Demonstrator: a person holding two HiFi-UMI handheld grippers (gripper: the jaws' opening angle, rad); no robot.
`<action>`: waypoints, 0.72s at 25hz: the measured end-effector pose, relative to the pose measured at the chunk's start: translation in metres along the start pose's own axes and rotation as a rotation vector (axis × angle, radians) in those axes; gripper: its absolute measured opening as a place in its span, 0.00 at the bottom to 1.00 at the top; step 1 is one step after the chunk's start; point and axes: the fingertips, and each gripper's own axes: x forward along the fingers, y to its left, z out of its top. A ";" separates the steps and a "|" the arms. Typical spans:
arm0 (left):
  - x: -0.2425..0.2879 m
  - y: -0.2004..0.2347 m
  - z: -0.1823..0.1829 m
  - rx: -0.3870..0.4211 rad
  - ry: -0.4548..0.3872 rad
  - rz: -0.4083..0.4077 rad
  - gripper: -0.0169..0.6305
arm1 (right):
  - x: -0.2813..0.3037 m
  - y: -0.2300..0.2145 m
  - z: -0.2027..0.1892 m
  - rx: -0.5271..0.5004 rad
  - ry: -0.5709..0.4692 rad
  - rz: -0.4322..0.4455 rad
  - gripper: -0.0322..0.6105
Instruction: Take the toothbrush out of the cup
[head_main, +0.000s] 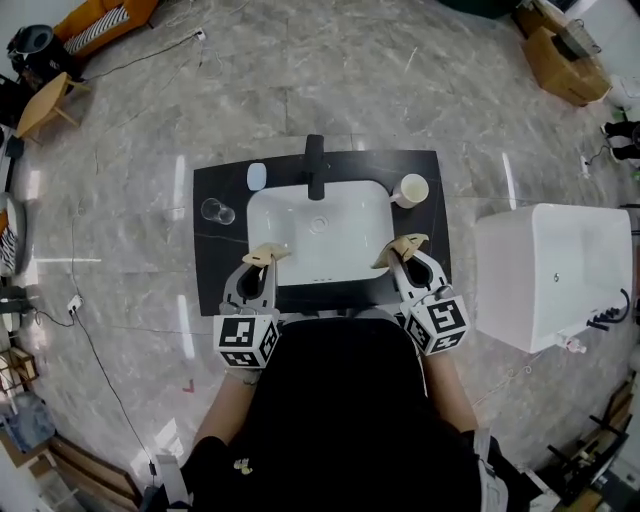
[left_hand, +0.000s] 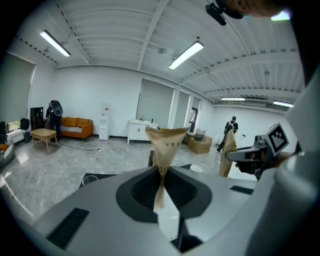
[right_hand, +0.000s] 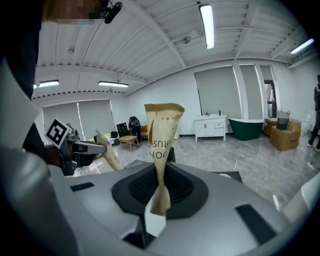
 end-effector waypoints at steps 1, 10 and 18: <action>0.002 -0.003 0.000 0.005 0.002 -0.014 0.09 | -0.002 0.003 -0.002 0.005 -0.002 0.002 0.13; 0.018 -0.030 0.003 0.065 0.016 -0.116 0.09 | -0.015 0.001 -0.018 0.051 -0.032 -0.057 0.13; 0.018 -0.034 -0.001 0.087 0.031 -0.150 0.09 | -0.016 0.003 -0.020 0.071 -0.046 -0.081 0.13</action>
